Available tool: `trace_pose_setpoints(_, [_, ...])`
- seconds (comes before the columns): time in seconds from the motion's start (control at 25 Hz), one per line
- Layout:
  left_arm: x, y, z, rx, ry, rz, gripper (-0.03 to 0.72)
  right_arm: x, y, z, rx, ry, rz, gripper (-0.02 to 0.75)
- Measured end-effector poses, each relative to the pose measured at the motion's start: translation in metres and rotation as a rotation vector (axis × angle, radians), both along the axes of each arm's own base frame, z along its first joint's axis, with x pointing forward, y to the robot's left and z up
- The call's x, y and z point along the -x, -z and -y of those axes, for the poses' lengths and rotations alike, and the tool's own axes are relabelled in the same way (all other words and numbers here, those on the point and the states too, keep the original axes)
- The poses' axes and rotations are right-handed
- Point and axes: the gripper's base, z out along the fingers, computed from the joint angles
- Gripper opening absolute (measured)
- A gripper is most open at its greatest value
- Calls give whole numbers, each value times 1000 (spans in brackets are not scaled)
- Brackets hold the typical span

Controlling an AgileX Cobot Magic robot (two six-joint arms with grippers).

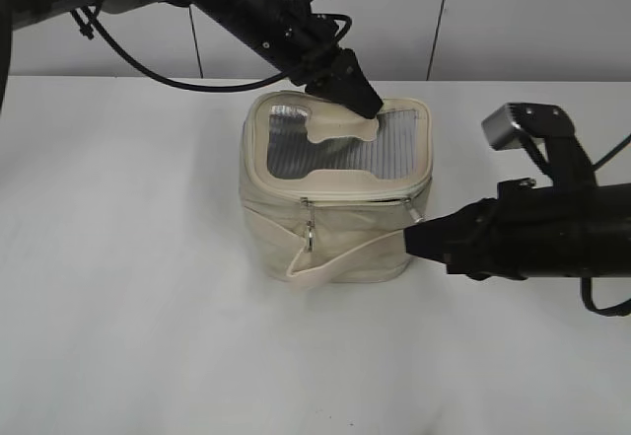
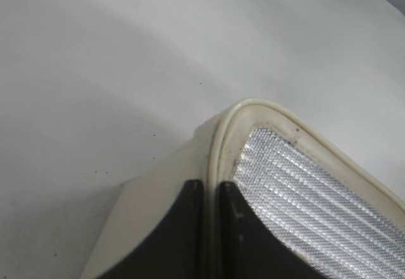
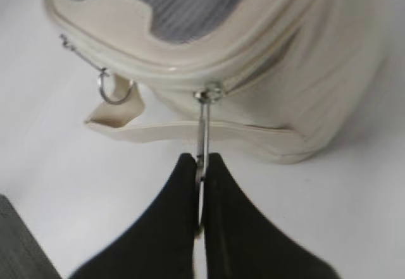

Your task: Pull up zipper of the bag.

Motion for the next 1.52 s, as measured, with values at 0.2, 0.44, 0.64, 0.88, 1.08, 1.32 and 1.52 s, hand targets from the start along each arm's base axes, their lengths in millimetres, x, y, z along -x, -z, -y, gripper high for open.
trace_pose_setpoints(0.2, [-1,1,0,-11,-44,-27,46,2,1,-45,0,-74,-24,8])
trace_pose_setpoints(0.44, [0,1,3,-22,-63,-39,46,-10,15,-76,-16,-100,-91,8])
trace_pose_setpoints(0.64, [1,1,4,-20,-68,-43,88,-11,15,-78,-22,-102,-101,19])
trace_pose_setpoints(0.88, [-4,-1,4,11,-117,-42,366,5,1,-79,-11,-247,-121,400])
trace_pose_setpoints(1.08, [-6,-20,-11,-18,-175,-60,376,5,-15,-50,75,-177,-177,515])
trace_pose_setpoints(1.32, [7,-98,-41,-48,-261,62,303,4,-46,-3,59,-53,-227,519])
trace_pose_setpoints(1.52, [46,-149,-64,-83,-301,140,283,31,-78,20,93,16,-278,519])
